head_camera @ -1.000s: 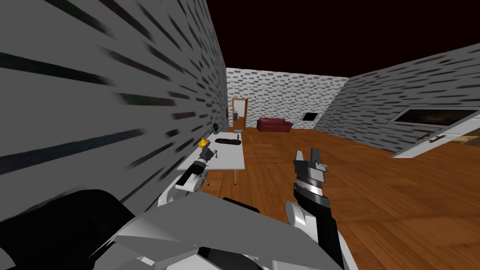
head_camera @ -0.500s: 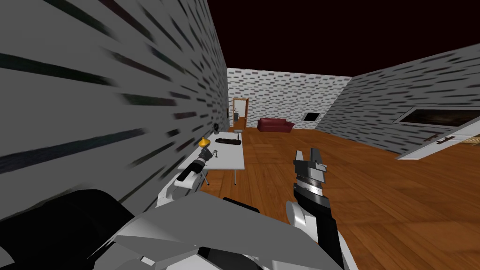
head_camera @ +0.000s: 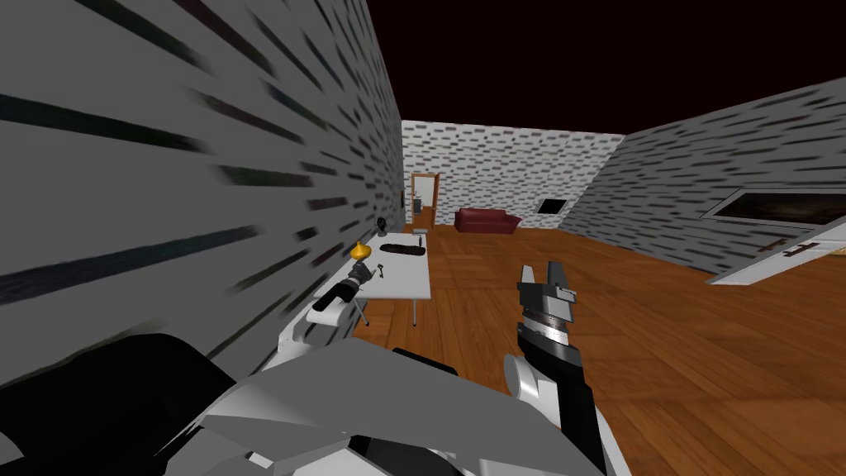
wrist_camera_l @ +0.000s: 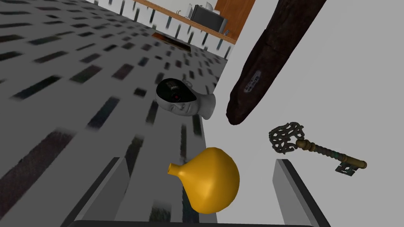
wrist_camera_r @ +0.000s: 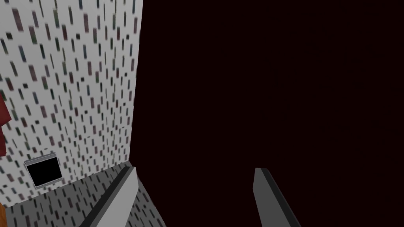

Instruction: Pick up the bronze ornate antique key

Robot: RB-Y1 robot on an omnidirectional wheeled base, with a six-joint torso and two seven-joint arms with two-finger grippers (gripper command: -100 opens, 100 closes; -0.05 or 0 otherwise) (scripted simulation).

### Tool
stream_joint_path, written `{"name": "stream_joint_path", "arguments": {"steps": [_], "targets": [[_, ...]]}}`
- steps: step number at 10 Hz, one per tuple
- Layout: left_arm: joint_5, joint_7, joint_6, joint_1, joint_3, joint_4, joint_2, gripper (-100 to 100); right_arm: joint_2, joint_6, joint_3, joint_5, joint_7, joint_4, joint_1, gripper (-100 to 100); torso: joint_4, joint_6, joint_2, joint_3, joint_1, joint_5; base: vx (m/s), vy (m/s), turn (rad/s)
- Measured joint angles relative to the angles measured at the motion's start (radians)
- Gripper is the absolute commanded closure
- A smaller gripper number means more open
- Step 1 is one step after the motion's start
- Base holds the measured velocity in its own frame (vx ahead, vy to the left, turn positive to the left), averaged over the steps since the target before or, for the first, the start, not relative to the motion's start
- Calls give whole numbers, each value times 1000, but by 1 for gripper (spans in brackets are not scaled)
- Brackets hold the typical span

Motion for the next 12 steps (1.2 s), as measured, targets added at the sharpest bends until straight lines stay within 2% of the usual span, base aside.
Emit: {"name": "stream_joint_path", "arguments": {"steps": [6, 9, 12], "targets": [[60, 108, 155, -41, 46, 67, 42, -100, 0, 0, 0, 0, 0, 0, 0, 0, 0, 0, 0, 0, 0, 0, 8, -14, 17], [81, 157, 244, -60, 67, 82, 48, -100, 0, 0, 0, 0, 0, 0, 0, 0, 0, 0, 0, 0, 0, 0, 13, -12, 13], [117, 209, 321, -95, 88, 131, 65, -100, 0, 0, 0, 0, 0, 0, 0, 0, 0, 0, 0, 0, 0, 0, 14, -7, 7]]}}
